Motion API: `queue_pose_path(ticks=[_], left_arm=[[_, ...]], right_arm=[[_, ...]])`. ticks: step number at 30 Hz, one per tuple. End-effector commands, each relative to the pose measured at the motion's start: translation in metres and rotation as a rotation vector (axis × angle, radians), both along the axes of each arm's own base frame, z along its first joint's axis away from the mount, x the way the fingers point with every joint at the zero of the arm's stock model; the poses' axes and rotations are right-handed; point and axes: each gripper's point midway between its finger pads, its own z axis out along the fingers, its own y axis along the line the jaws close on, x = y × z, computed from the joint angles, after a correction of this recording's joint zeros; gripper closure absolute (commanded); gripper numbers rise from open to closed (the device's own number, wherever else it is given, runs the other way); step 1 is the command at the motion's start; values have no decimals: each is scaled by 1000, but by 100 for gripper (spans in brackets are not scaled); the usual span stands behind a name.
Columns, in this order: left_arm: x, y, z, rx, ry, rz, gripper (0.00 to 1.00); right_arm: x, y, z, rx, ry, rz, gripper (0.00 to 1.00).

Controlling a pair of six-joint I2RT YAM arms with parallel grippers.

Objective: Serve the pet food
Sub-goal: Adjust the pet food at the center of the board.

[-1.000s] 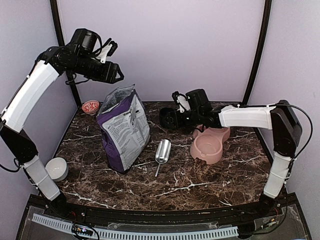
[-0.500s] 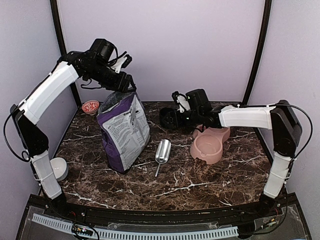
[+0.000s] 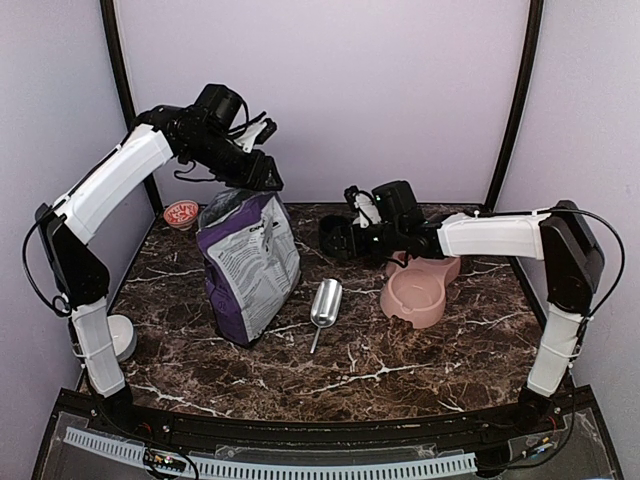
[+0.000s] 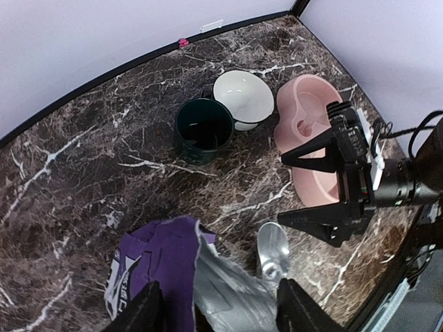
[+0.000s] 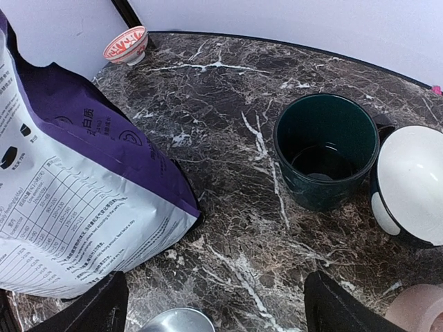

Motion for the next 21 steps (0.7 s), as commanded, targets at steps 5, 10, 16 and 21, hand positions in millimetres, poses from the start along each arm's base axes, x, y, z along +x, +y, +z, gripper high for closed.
queue_pose_path(ticks=[5, 10, 16, 21], left_arm=[[-2, 2, -24, 76, 60, 8, 98], [-5, -18, 18, -87, -1, -43, 100], [-12, -35, 35, -199, -4, -121, 100], [-11, -34, 38, -214, 2, -109, 100]], right_arm=[[9, 7, 20, 55, -38, 6, 12], [13, 15, 26, 75, -57, 23, 12], [21, 34, 31, 111, -57, 67, 13], [18, 51, 44, 174, -58, 148, 15]])
